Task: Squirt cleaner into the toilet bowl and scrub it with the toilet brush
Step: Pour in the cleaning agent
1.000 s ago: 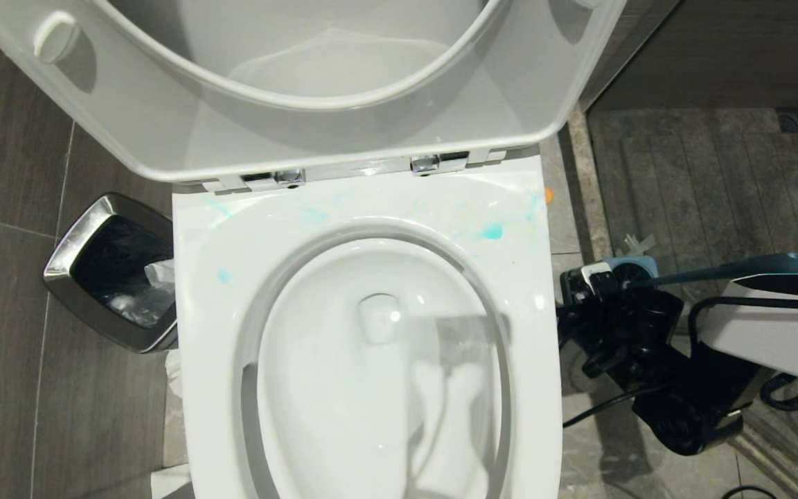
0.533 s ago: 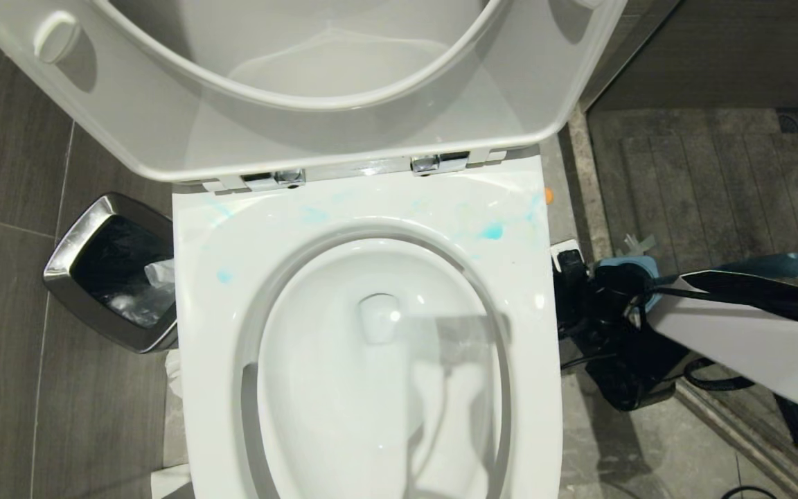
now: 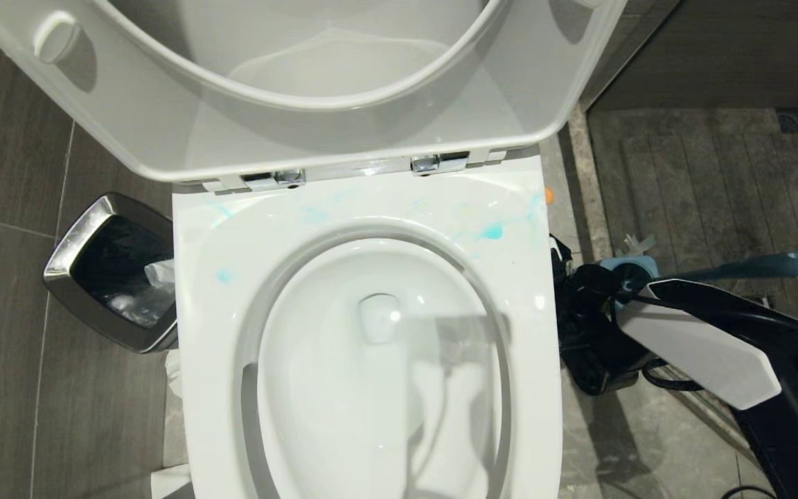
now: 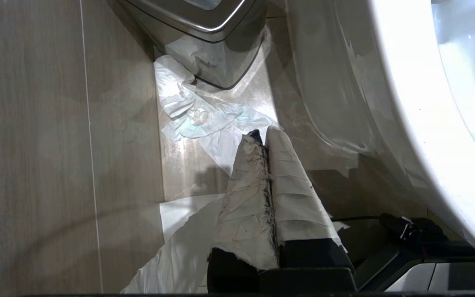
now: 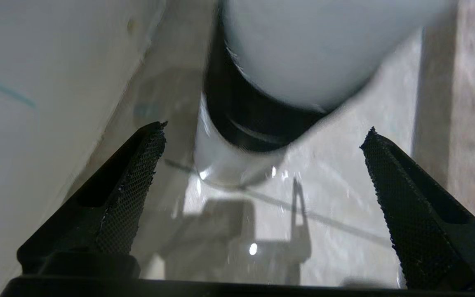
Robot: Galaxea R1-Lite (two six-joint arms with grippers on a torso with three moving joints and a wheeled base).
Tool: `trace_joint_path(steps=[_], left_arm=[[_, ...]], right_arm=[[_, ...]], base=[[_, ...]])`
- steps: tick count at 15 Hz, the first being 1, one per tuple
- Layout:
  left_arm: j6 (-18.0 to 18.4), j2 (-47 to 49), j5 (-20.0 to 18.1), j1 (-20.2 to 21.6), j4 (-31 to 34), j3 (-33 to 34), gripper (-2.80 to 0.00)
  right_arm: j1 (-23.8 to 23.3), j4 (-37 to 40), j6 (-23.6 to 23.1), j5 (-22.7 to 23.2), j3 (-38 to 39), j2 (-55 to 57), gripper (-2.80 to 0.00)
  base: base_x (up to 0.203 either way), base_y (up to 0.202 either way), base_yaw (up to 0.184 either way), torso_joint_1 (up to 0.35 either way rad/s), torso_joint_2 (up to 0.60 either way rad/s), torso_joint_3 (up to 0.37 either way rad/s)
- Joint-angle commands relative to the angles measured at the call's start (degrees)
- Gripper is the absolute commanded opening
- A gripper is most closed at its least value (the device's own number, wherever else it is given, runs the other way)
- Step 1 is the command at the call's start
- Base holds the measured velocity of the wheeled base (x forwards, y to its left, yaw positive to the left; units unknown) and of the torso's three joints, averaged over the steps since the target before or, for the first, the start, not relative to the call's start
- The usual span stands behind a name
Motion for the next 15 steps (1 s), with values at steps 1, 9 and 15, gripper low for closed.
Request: trace_joint_path(steps=[1,9,15], left_arm=[[0.0,0.07,0.04,0.06,0.0,0.0,-2.8],[0.0,0.07,0.04,0.04,0.0,0.0,-2.8],[0.0,0.07,0.04,0.01,0.0,0.0,-2.8]], right_arm=[[0.0,-0.71,-1.09,2.23,-4.51,3.06,0.0],[-2.49,-0.75,-5.53,4.48,-15.14,7.3,0.0],[-3.41,-0.75,-5.57,7.47,-19.28,8.19,0.0]], base=[[0.0,0.0,0.0,0.0,0.0,0.0],[0.0,0.0,0.0,0.0,0.0,0.0],[0.0,0.0,0.0,0.0,0.0,0.0]])
